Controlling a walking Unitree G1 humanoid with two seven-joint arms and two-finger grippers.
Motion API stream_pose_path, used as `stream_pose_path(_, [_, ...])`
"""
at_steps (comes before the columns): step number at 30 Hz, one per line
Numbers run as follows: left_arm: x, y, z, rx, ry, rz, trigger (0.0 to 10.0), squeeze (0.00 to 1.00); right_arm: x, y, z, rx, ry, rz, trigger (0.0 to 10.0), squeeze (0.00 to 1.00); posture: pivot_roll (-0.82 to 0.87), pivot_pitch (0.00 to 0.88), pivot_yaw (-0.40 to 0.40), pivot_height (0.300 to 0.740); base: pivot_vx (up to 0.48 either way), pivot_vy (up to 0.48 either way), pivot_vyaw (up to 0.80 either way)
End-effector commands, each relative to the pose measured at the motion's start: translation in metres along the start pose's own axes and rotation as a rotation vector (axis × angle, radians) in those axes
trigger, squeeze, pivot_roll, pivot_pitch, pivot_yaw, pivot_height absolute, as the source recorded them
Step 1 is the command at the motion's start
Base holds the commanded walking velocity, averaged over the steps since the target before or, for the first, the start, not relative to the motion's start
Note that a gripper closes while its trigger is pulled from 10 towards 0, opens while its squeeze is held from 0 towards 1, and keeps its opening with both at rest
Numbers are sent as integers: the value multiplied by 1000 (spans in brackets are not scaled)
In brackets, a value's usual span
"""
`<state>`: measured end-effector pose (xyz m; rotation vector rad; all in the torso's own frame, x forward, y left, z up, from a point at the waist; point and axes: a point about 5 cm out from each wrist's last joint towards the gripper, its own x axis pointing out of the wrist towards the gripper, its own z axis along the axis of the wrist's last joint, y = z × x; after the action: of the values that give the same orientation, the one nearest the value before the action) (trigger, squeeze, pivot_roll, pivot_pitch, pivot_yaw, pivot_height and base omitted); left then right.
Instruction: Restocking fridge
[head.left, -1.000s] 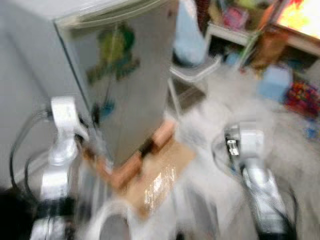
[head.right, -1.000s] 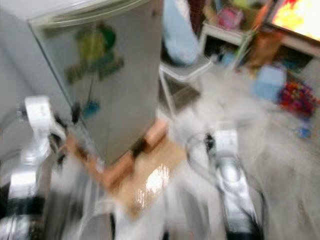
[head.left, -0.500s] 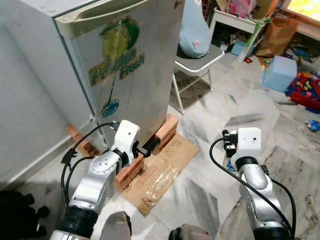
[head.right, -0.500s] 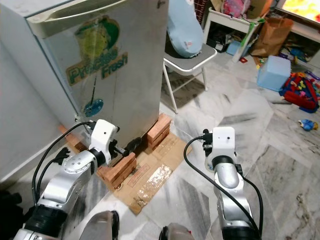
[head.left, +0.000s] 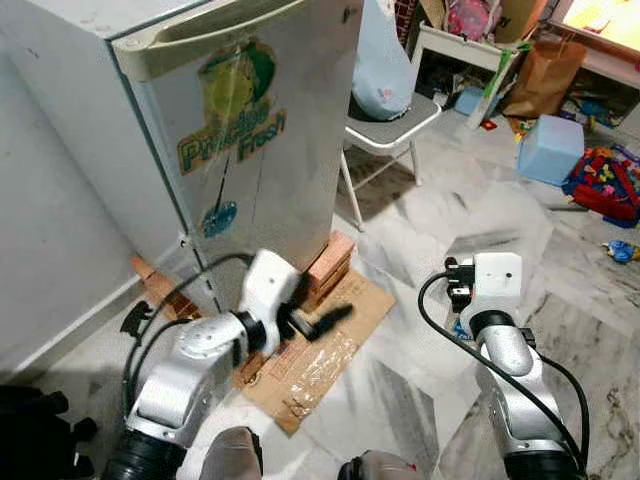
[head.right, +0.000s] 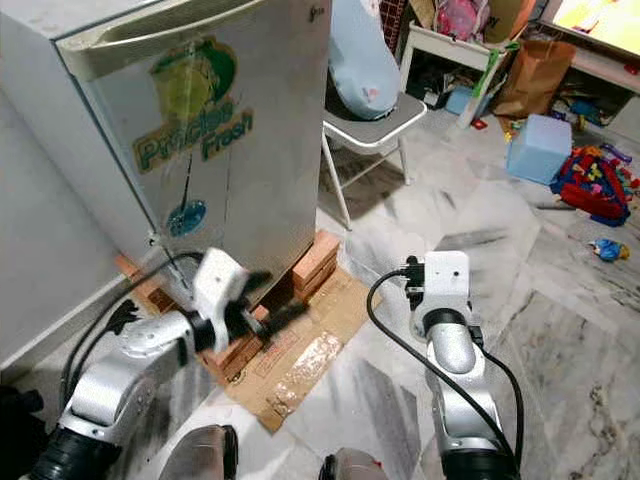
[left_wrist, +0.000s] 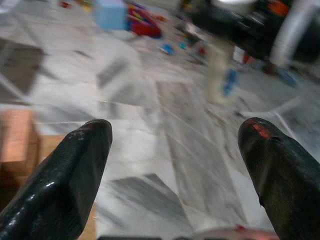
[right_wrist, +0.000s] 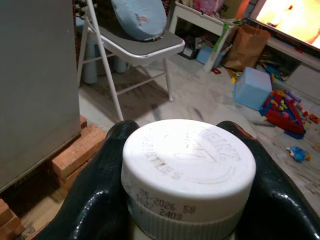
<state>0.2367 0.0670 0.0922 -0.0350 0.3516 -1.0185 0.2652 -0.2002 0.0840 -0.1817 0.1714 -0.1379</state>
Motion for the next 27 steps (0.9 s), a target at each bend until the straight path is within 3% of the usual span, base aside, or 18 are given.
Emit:
stream_pose_path(1, [0, 1, 2, 26, -1, 17, 10000, 0, 2, -5, 4, -1, -12, -32, 10000, 0, 41, 80, -37, 740, 0, 0, 0])
stream_pose_path(3, [-4, 12, 4, 23, -33, 117, 10000, 0, 3, -5, 5, 0, -15, -34, 10000, 0, 40, 80, -37, 740, 0, 0, 0])
stream_pose_path(4, [-4, 12, 4, 23, -33, 117, 10000, 0, 3, -5, 5, 0, -15, -34, 10000, 0, 40, 80, -37, 740, 0, 0, 0])
stream_pose_path(8, [-20, 32, 8, 8, -94, 314, 10000, 0, 4, -6, 6, -1, -17, -37, 10000, 0, 45, 84, -38, 740, 0, 0, 0])
stream_pose_path(9, [-35, 38, 5, -4, -110, 402, 10000, 0, 5, -6, 6, -2, -17, -37, 10000, 0, 49, 87, -38, 740, 0, 0, 0])
stream_pose_path(10, [-35, 38, 5, -4, -110, 402, 10000, 0, 5, -6, 6, -2, -17, -37, 10000, 0, 49, 87, -38, 740, 0, 0, 0])
stream_pose_path(11, [-47, 42, 1, -19, -114, 461, 10000, 0, 5, -7, 6, -3, -17, -37, 10000, 0, 53, 88, -40, 740, 0, 0, 0])
stream_pose_path(22, [-111, 40, -31, -74, -43, 647, 10000, 0, 9, -5, 5, -10, -10, -15, 10000, 0, 82, 104, -52, 740, 0, 0, 0])
stream_pose_path(23, [-124, 48, -35, -69, -39, 733, 10000, 0, 10, -5, 5, -11, -10, -13, 10000, 0, 87, 105, -54, 740, 0, 0, 0])
stream_pose_path(27, [-144, 73, -36, -61, -51, 936, 10000, 0, 11, -4, 5, -12, -10, -9, 10000, 0, 89, 104, -58, 740, 0, 0, 0])
